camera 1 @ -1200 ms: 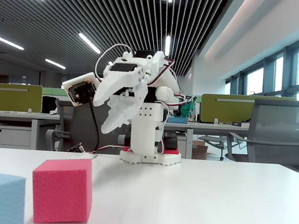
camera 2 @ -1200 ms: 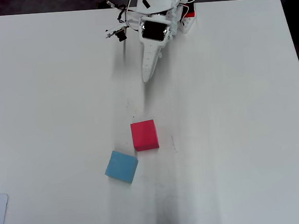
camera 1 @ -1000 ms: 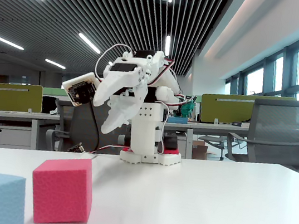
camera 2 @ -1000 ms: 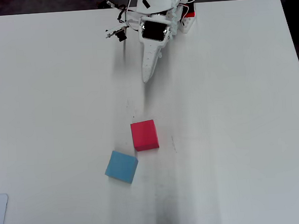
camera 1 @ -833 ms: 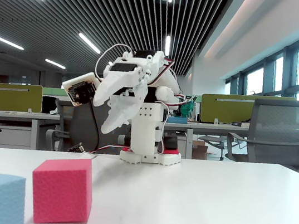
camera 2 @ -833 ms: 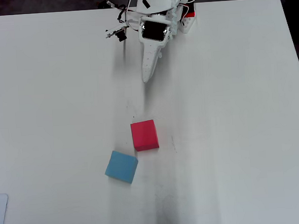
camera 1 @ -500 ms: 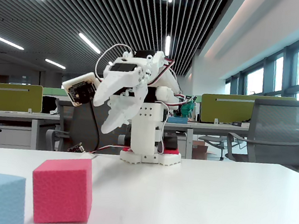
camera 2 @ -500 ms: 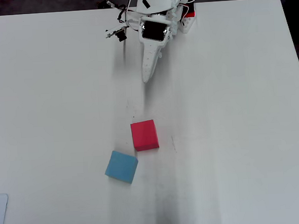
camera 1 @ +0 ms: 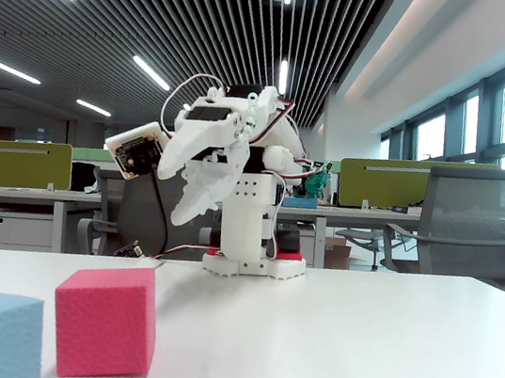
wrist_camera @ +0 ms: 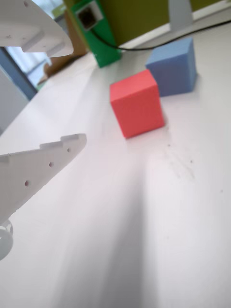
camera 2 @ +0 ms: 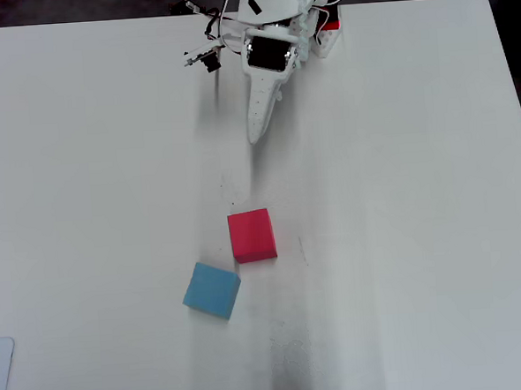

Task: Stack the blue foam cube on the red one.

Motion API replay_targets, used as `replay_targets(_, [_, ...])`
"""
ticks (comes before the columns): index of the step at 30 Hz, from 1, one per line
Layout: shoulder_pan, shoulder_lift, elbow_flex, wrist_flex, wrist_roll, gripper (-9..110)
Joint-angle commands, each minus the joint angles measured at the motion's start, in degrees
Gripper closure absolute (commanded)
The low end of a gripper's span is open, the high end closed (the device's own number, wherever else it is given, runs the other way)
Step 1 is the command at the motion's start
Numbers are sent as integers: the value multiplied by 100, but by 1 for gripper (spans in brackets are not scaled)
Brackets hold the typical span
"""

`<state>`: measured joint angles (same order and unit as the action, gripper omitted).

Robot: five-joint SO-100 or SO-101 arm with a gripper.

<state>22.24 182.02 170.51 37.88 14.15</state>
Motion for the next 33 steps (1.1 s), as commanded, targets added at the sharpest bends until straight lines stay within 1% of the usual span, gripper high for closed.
replay_targets(1, [-26, 53, -35, -35, 18, 80])
replay_targets(18, [-26, 53, -35, -35, 18, 78])
replay_targets(21, [-26, 53, -35, -35, -26, 81])
replay_targets(25, [-79, -26, -35, -176, 18, 80])
replay_targets(28, [-62, -1116, -615, -800, 70, 79])
replay_targets(33, [114, -3894, -3015, -844, 571, 76])
